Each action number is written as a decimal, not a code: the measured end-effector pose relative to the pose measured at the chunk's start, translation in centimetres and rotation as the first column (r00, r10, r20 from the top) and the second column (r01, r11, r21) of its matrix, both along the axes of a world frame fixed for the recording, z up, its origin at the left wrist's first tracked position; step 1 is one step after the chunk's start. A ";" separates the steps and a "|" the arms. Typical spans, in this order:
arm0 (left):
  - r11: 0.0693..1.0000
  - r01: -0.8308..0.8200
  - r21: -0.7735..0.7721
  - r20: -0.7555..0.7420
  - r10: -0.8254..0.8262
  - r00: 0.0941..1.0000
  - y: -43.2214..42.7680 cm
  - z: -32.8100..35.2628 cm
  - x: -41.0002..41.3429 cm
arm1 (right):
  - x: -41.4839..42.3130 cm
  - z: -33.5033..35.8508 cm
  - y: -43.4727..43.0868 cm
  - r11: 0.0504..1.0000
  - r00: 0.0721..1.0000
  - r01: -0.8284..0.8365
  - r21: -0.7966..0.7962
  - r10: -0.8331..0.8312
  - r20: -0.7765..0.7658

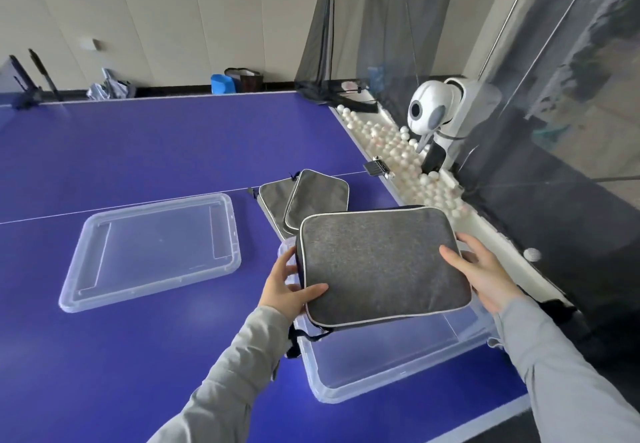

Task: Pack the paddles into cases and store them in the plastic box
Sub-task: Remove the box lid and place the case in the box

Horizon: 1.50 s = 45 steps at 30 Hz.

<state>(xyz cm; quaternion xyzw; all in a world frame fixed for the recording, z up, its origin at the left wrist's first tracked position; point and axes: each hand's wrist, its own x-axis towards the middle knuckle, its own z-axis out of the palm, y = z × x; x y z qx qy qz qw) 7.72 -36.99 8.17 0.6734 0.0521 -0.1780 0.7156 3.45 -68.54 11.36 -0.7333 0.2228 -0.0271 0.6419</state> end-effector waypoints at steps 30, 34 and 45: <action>0.838 -0.083 0.539 -0.289 0.277 0.916 -9.8 -11.4 -0.4 | 7.0 -13.8 -6.6 0.797 0.781 -0.541 -0.269 0.356 -0.513; 0.798 -0.032 0.602 -0.307 0.269 0.913 -10.0 -12.3 -0.5 | 7.2 -14.8 -6.5 0.778 0.761 -0.557 -0.289 0.340 -0.553; 0.679 0.133 0.722 -0.378 0.226 0.898 -10.4 -13.4 0.0 | 7.4 -16.3 -6.0 0.713 0.719 -0.615 -0.336 0.332 -0.610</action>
